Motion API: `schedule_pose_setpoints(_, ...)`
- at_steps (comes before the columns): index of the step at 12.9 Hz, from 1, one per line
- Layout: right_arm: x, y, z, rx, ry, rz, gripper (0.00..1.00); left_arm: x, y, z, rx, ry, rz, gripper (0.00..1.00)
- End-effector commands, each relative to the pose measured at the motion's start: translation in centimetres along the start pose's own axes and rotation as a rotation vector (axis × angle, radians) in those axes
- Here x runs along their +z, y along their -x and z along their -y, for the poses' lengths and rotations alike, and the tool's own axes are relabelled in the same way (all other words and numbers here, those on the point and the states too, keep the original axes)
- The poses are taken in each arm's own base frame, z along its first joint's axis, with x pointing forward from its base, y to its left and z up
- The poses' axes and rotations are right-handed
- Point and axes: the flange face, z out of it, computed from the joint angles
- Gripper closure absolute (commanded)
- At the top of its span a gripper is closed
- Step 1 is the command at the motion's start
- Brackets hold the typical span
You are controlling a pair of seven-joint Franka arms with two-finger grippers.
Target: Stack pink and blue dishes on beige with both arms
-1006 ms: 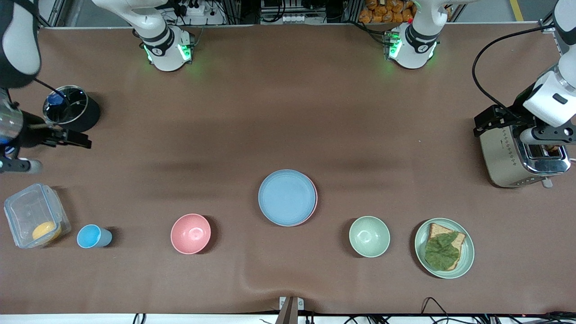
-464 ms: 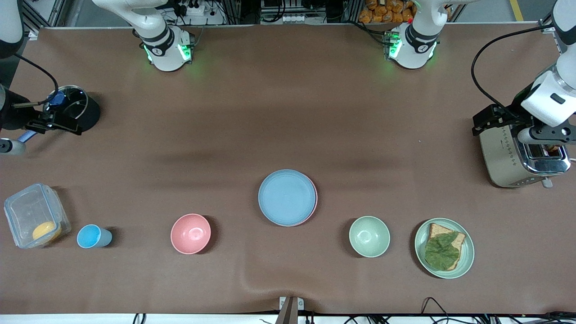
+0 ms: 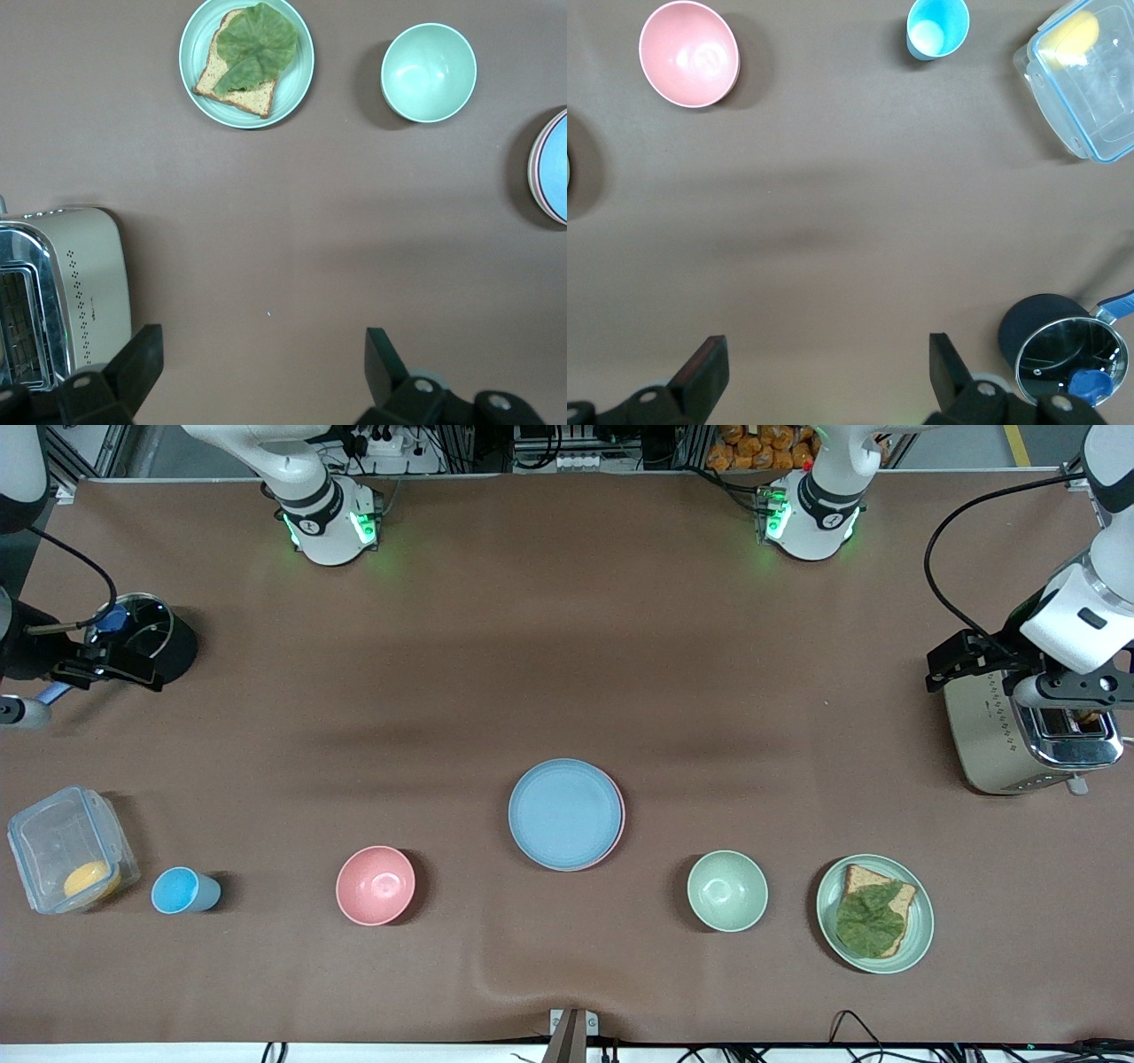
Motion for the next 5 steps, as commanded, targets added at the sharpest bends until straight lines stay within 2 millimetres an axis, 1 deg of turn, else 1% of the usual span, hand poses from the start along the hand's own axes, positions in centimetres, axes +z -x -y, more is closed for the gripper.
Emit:
schedule_pose_setpoints(1,-0.37,0.04,0.0,0.013,0.018,-0.004,0.0,-0.6,0.06,-0.01,0.014,-0.016,0.003,0.0)
schedule_pose_setpoints(5,-0.31,-0.03,-0.16,0.016,0.016,-0.004,0.0,-0.67,0.06,-0.1,0.009,-0.016,0.002,0.0)
